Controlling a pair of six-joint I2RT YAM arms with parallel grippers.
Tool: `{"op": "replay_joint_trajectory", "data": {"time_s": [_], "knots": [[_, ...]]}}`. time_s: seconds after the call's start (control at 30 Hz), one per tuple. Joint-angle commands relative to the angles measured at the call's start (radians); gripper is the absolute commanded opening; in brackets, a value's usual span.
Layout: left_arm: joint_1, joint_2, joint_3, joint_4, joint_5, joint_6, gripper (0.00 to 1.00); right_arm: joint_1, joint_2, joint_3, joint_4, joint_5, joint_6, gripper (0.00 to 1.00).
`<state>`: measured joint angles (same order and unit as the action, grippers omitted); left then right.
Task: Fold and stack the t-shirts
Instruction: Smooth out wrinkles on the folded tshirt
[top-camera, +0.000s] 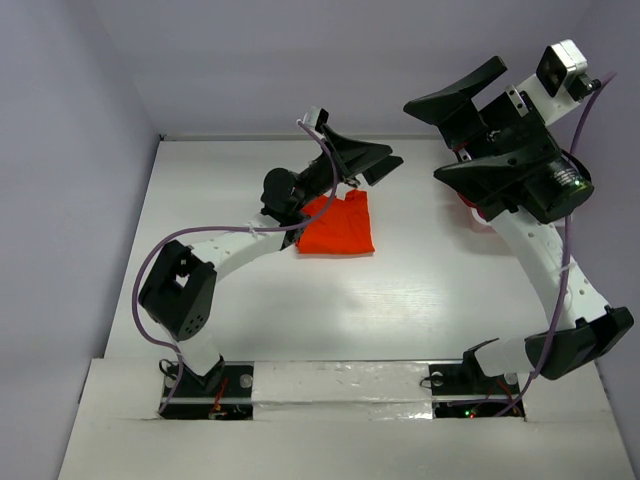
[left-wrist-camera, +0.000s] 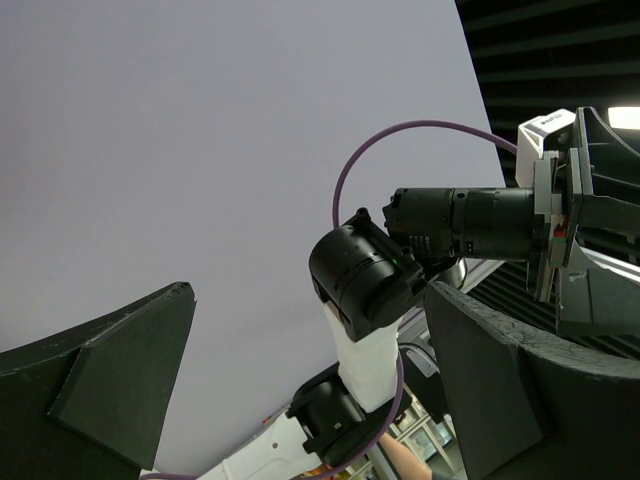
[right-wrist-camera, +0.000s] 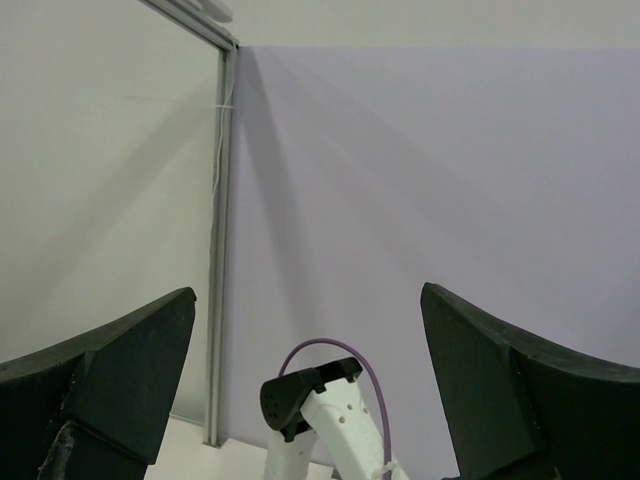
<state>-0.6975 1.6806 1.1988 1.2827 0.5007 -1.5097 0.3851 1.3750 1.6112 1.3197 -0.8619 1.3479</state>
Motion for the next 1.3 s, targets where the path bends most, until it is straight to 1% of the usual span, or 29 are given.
{"op": "replay_joint_trajectory", "data": {"time_s": [0.0, 1.27], "knots": [[0.006, -0.007, 0.053, 0.314, 0.021, -0.004, 0.99, -0.008, -0.033, 0.012, 0.082, 0.020, -0.015, 1.00], [0.006, 0.001, 0.053, 0.334, 0.021, -0.014, 0.99, -0.008, -0.050, -0.010, 0.075, 0.027, -0.033, 1.00]]}}
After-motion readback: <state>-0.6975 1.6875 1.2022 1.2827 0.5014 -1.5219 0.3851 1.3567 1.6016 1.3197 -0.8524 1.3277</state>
